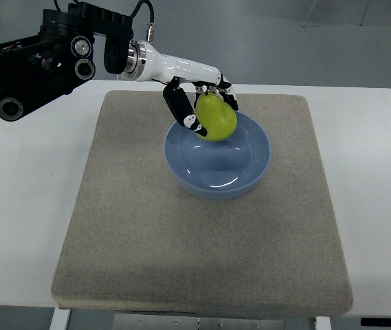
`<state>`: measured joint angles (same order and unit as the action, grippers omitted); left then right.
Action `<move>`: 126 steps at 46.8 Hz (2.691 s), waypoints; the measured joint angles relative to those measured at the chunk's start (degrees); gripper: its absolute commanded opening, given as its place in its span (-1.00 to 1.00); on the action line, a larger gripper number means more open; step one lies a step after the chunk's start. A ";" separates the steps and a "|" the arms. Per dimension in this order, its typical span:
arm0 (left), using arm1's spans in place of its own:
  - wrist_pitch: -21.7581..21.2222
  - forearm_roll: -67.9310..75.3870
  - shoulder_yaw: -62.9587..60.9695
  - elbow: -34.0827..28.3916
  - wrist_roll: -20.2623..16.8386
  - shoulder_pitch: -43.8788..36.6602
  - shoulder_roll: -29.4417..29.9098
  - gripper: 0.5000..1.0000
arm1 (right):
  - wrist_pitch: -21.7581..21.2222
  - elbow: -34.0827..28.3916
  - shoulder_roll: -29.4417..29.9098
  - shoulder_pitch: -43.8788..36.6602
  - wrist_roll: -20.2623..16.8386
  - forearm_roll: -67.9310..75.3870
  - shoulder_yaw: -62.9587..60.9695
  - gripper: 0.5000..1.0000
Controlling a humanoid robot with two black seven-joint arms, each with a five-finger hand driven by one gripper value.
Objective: Place pear in bowl with left hand
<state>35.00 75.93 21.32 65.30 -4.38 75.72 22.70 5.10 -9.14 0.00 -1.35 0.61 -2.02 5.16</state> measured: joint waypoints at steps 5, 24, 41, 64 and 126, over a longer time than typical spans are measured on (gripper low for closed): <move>0.00 0.18 0.00 0.69 0.03 -0.29 0.13 -1.00 | 0.00 0.00 0.00 0.02 0.00 0.00 -0.02 0.69; 0.00 7.25 -0.80 1.00 0.08 -2.91 -0.14 -1.00 | 0.00 0.00 0.00 0.04 0.00 0.00 -0.03 0.69; 0.00 7.75 -0.72 1.21 0.14 -3.03 -1.55 0.65 | 0.00 0.00 0.00 0.00 0.00 0.00 -0.05 0.70; 0.00 -7.02 1.97 -2.98 0.29 -3.12 -1.67 0.98 | 0.00 0.00 0.00 0.04 0.00 0.00 -0.05 0.69; 0.00 -72.57 22.53 -33.19 16.96 -17.03 1.60 0.98 | 0.00 0.00 0.00 0.04 0.00 0.00 -0.06 0.69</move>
<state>35.00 3.36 43.85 32.11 12.58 58.69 24.30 5.10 -9.14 0.00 -1.31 0.61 -2.02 5.10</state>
